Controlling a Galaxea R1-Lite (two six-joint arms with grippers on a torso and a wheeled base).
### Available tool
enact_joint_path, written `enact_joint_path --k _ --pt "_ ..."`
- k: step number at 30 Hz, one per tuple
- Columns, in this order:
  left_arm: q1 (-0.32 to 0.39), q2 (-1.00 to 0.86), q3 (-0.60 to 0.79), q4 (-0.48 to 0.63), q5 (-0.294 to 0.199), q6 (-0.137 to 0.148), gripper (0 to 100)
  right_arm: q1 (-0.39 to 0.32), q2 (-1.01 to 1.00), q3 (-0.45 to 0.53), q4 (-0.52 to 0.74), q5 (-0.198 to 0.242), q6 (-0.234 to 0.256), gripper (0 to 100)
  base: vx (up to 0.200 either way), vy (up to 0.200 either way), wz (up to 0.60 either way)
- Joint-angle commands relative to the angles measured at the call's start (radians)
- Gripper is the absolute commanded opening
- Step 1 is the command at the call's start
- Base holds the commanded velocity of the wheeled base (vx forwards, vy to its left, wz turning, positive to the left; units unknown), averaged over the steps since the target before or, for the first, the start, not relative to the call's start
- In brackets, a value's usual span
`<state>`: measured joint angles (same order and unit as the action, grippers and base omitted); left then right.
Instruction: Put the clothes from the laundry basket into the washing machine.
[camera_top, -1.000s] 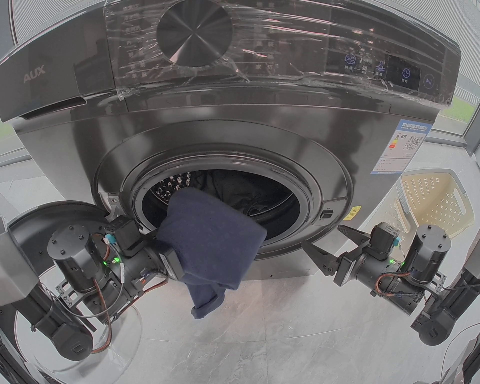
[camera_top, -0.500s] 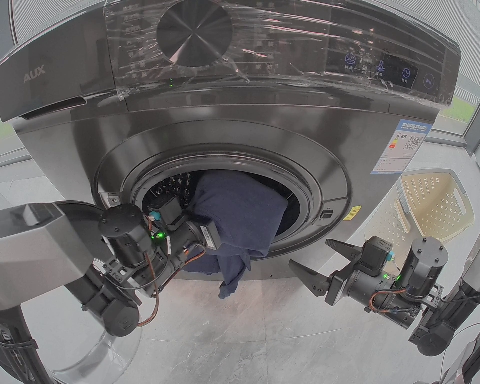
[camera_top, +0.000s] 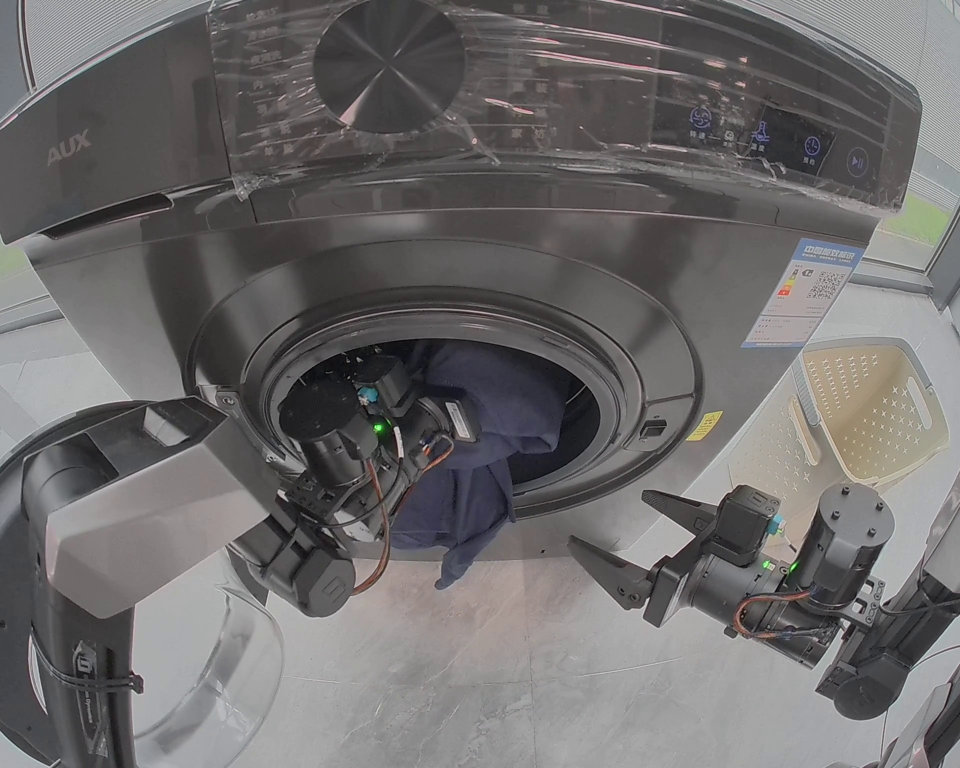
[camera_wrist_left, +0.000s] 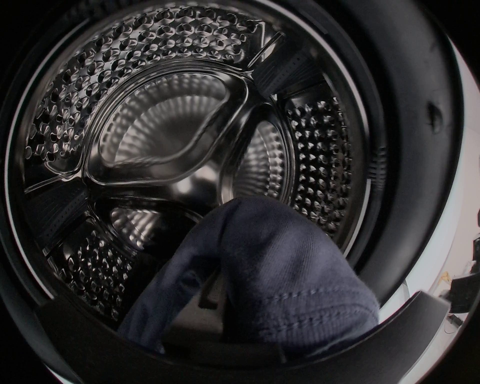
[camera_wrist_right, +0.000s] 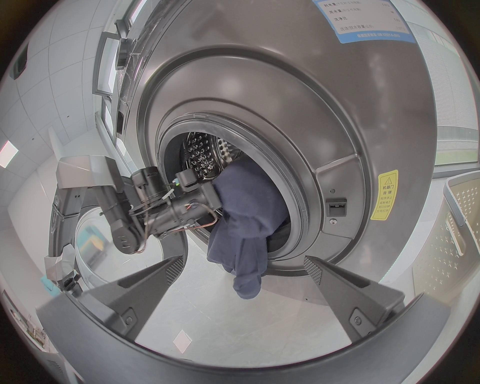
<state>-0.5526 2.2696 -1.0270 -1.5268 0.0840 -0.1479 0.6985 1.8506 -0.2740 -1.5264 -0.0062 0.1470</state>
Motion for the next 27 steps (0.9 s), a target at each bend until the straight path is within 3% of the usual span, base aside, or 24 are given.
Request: enact_joint_path --k 1,10,17,23,24,27 --pt "0.031 0.105 -0.171 0.056 0.037 0.001 0 0.01 0.007 0.003 -0.001 0.0 0.0 100 0.0 0.0 0.0" --pt "0.043 0.168 -0.378 0.209 0.099 -0.001 0 0.038 0.01 0.004 -0.001 0.002 0.0 100 0.0 0.0 0.0" --pt "0.062 0.186 -0.539 0.341 0.092 -0.001 0 0.039 0.013 0.006 -0.003 0.002 0.003 100 0.0 0.0 0.0" --pt "0.063 0.182 -0.545 0.369 0.097 -0.006 0 0.039 0.013 0.003 -0.003 0.002 0.002 100 0.0 0.0 0.0" --pt "0.063 0.179 -0.538 0.37 0.097 -0.007 100 0.038 0.013 0.001 -0.003 0.002 0.002 100 0.0 0.0 0.0" --pt "0.063 0.162 -0.512 0.384 0.099 -0.013 100 0.039 0.013 -0.002 -0.003 0.002 0.002 100 0.0 0.0 0.0"
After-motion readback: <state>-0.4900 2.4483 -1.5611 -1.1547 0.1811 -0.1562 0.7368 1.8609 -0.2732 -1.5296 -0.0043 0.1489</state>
